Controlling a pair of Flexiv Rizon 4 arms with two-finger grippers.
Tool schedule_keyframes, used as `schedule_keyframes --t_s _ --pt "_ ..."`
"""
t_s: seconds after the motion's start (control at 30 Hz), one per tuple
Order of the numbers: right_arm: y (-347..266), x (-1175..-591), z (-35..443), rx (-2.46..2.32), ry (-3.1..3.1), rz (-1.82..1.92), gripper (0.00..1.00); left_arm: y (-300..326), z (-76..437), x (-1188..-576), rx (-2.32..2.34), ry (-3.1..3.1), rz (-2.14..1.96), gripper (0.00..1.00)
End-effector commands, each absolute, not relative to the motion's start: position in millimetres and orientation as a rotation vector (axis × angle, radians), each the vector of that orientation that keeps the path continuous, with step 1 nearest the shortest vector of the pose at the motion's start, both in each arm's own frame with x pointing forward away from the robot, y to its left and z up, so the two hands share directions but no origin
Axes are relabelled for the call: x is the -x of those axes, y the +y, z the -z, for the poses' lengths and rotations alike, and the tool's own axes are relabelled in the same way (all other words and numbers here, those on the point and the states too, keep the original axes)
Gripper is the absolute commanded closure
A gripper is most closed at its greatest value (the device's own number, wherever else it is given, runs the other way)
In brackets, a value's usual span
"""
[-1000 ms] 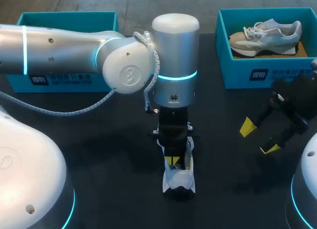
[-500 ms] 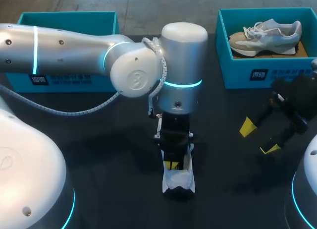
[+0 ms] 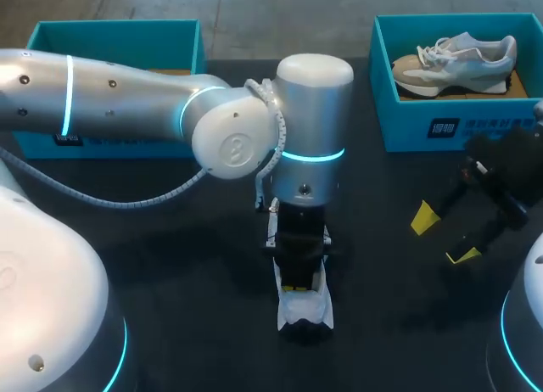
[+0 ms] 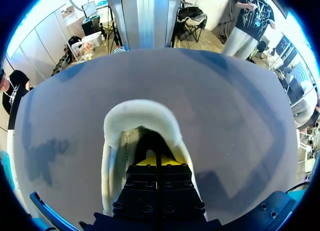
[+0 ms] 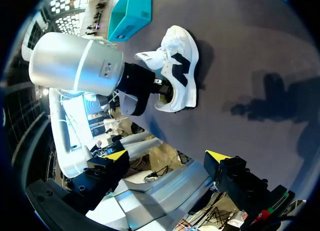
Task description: Take the shoe out of the shoebox, open the shoe tongue, remove and reinsert the insole, then place the shoe into the shoebox
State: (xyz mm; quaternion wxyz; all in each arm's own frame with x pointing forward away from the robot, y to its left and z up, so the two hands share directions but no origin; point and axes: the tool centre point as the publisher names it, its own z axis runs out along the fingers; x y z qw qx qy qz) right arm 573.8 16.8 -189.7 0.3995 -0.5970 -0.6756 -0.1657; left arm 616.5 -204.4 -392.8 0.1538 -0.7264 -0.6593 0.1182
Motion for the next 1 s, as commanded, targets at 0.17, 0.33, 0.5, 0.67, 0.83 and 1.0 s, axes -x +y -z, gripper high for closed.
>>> schedule_keyframes --t_s 0.17,0.33,0.5,0.67,0.83,1.0 --pt "17 -573 190 1.514 -1.709 0.418 0.00 -208 409 -613 2.076 -1.945 -0.358 1.00" --pt "17 -573 190 1.514 -1.709 0.418 0.00 -211 397 -617 2.091 -1.982 -0.384 1.00" --pt "17 -573 190 1.514 -1.709 0.418 0.00 -212 370 -620 2.117 -2.000 -0.392 1.00" --pt "17 -573 190 1.514 -1.709 0.418 0.00 -214 354 -622 2.140 -1.991 -0.434 1.00" --pt "17 -573 190 1.514 -1.709 0.418 0.00 -217 364 -613 2.129 -1.894 -0.399 1.00" --pt "17 -573 190 1.514 -1.709 0.418 0.00 -218 381 -606 2.098 -1.809 -0.357 1.00"
